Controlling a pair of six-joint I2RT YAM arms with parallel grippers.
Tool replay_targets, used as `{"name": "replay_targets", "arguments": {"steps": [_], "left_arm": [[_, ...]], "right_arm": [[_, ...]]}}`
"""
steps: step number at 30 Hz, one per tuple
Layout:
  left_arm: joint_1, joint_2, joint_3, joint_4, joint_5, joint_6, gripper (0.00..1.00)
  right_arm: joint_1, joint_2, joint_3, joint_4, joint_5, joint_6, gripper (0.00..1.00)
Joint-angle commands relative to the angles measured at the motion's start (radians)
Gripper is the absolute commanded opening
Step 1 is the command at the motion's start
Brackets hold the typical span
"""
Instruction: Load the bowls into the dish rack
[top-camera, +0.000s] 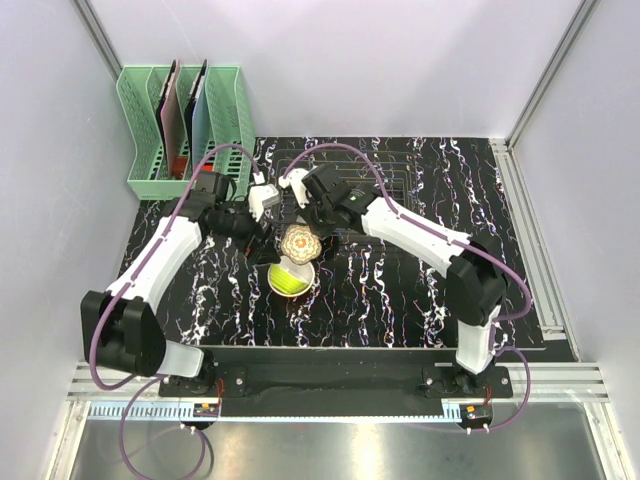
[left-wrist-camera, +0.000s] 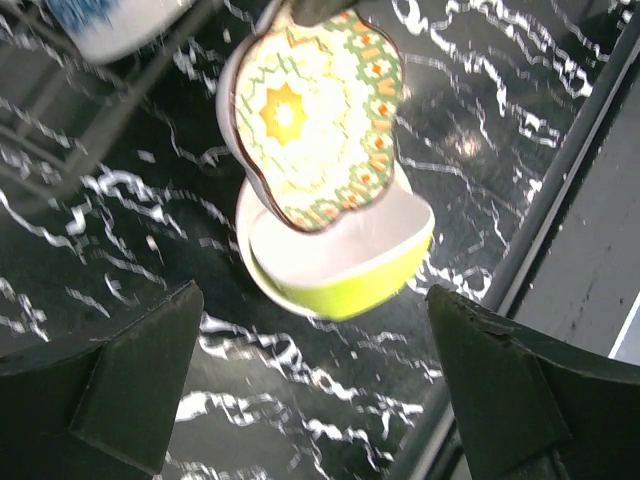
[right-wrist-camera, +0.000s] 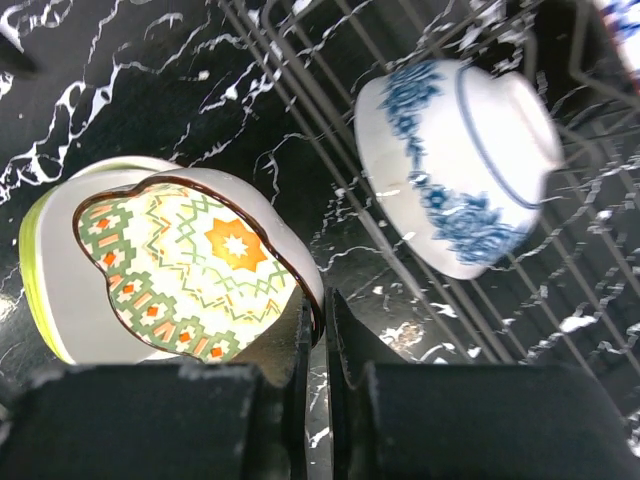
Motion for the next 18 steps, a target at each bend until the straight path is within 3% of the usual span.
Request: {"name": "replay_targets", "arguments": {"steps": [1,6,14,18], "left_arm": [[0.004,0.051,0.061,0.117,0.075,-0.017,0.99],[0.005,0.074,0.033,0.259,0.055,-0.068,0.99],[0.004,0.093,0.039,0.346,0.075,-0.131,0.95],[0.004,0.102,0.047,0.349,0.089,-0.145,0.81]], "right_arm": [[0.01,-0.099,0.045,0.031,0.039,-0.025,0.0],[0.01,-0.13,0.041,0.031,0.017,-0.018,0.0],[0.01,-0.15,0.036,0.027,-0.02,-0.009,0.0],[0.01,-0.147,0.047,0.025,-0.027,0.004,0.0]]}}
